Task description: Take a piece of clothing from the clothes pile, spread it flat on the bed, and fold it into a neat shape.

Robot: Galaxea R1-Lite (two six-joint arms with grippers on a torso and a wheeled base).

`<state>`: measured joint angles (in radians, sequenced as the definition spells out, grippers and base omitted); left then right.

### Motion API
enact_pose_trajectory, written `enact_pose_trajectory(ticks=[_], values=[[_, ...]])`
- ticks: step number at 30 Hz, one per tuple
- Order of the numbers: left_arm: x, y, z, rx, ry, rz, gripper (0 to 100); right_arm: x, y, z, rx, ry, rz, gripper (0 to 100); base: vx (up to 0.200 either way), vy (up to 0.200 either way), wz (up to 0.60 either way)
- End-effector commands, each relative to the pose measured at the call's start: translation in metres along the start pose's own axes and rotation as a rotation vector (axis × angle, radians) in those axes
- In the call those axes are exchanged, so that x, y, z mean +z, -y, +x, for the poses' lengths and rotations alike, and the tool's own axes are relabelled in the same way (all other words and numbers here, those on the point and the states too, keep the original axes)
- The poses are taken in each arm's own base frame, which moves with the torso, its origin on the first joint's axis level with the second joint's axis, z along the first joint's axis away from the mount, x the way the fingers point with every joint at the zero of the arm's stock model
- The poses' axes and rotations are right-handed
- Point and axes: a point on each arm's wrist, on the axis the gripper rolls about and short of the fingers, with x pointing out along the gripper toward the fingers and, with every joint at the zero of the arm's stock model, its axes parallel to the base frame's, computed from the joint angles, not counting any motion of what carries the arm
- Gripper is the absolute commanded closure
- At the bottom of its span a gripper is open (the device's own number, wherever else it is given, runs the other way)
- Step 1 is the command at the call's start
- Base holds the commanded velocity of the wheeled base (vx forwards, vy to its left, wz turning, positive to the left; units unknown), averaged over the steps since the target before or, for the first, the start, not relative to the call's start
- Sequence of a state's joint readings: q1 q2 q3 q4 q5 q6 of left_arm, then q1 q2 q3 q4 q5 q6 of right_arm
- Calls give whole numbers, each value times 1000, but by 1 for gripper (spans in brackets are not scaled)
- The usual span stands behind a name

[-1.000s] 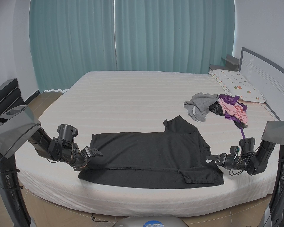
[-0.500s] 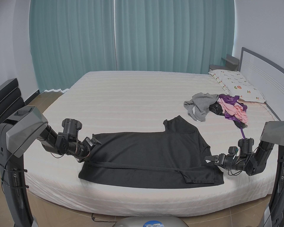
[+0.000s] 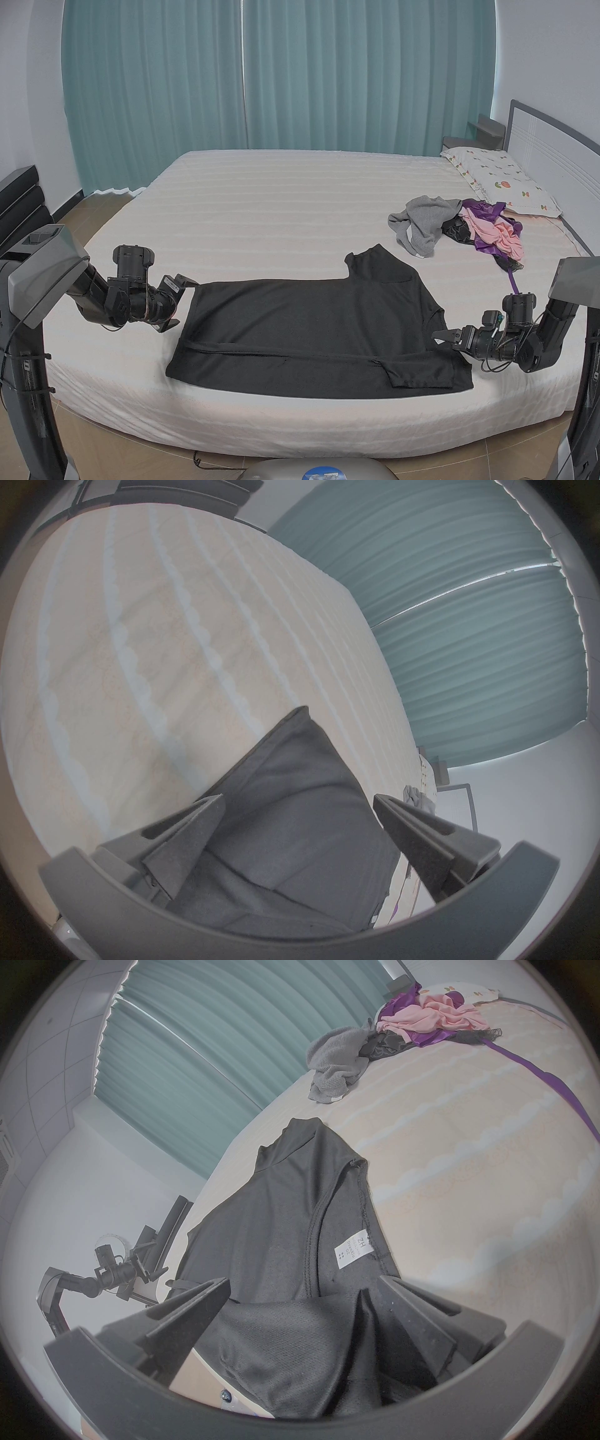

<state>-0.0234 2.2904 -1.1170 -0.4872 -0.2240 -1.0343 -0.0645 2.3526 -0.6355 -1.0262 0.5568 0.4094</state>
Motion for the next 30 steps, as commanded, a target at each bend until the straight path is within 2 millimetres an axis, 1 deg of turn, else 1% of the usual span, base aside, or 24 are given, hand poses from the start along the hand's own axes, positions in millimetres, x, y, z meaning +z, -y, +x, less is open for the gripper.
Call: enact_pose_trajectory(ticks=[1,3,4,5,8,14,16,17,18,20,21,22,25,27,30], values=[[-4,0,-18,-12,-29,15,0,-1,1,0,-2,-2,3,0,0,0,0],[-9,0,-28,-26,-64,25,0,-1,1,0,-2,-2,3,0,0,0,0],[-9,0,-28,-26,-64,25,0,-1,1,0,-2,-2,3,0,0,0,0],[-17,1,-38,-45,-118,30,0,-1,1,0,-3,-3,4,0,0,0,0],[-27,3,-39,-47,-157,45,0,-1,1,0,-4,-2,3,0,0,0,0],[-59,1,-33,67,-301,185,0,-1,1,0,-5,-1,2,0,0,0,0],[-69,0,-26,88,-325,219,0,-1,1,0,-5,-1,2,0,0,0,0],[-74,-1,-23,103,-322,238,0,-1,1,0,-5,-1,2,0,0,0,0],[-74,-1,-23,103,-322,238,0,-1,1,0,-5,-1,2,0,0,0,0],[-85,-4,-10,178,-257,318,0,-1,1,0,-4,-2,1,0,0,0,0],[-86,-5,-9,182,-253,323,0,-1,1,0,-4,-2,1,0,0,0,0],[-93,-5,1,221,-220,370,0,-1,1,1,-4,-2,1,0,0,0,0],[-93,-4,11,248,-172,385,0,-1,0,1,-3,-3,0,0,0,0,0],[-88,1,15,237,-147,375,0,-1,0,1,-3,-3,0,0,0,0,0],[-82,2,18,222,-124,355,0,-1,1,1,-3,-3,0,0,0,0,0]])
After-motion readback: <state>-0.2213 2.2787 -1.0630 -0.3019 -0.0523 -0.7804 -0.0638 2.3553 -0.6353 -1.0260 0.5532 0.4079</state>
